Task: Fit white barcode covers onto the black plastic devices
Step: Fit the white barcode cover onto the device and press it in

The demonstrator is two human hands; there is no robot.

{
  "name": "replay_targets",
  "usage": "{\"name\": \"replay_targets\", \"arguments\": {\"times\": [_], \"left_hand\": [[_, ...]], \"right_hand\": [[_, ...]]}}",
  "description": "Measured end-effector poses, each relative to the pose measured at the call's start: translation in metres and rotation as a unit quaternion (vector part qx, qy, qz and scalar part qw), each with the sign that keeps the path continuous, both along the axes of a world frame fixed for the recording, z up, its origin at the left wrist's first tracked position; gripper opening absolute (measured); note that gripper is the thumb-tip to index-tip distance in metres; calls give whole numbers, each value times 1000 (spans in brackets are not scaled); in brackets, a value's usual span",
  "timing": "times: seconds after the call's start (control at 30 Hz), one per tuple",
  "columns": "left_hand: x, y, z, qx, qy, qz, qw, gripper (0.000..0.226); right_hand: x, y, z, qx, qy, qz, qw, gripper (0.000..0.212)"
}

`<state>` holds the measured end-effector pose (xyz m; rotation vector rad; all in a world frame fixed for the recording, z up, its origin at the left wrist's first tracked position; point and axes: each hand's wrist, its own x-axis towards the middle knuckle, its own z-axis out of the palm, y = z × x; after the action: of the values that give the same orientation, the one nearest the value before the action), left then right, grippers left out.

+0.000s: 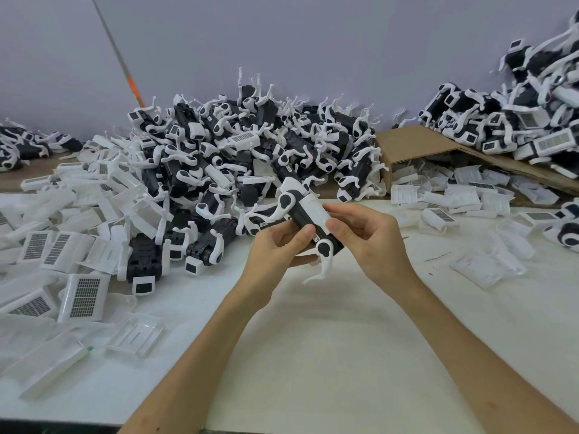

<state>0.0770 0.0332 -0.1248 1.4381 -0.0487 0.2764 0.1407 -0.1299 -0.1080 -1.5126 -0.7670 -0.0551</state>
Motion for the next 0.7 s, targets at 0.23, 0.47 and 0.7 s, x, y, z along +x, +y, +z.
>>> {"name": "replay_targets", "arguments": {"times": [0.23,0.47,0.7], "left_hand": [[0,-1,-3,12,6,2,1000,14],[1,0,0,10,14,18,1000,38],[4,-2,-8,-17,39,11,999,23]], "right_hand": [[-3,5,-5,18,41,-2,999,25],[-4,5,-7,-72,19,24,997,30],[1,0,-6,-115,0,39,993,32]]}}
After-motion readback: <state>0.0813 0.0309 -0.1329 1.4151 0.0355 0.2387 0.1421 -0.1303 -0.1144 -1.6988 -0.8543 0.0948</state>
